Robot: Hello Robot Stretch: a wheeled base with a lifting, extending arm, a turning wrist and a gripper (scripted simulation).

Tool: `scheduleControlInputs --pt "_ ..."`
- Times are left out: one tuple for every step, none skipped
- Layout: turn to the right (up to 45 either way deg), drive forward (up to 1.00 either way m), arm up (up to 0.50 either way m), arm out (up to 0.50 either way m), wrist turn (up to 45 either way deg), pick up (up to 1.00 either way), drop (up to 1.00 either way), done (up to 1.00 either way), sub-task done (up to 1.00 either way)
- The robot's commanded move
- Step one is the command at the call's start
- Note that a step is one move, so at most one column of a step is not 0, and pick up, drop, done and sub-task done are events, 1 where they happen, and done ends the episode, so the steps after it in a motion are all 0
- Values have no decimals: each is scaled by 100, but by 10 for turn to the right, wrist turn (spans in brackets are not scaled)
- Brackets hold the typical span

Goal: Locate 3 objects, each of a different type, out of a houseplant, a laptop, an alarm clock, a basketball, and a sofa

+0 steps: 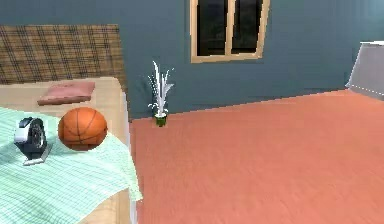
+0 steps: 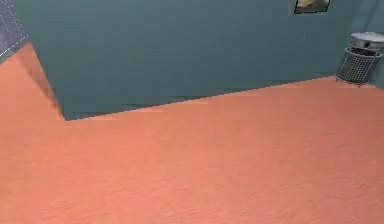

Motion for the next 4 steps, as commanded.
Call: scheduleControlInputs --pt "450 0 0 0 0 0 0 0 0" --pt "120 0 0 0 0 0 0 0 0" --pt "0 5 0 0 0 0 0 0 0" --pt "-450 0 0 0 0 0 0 0 0"
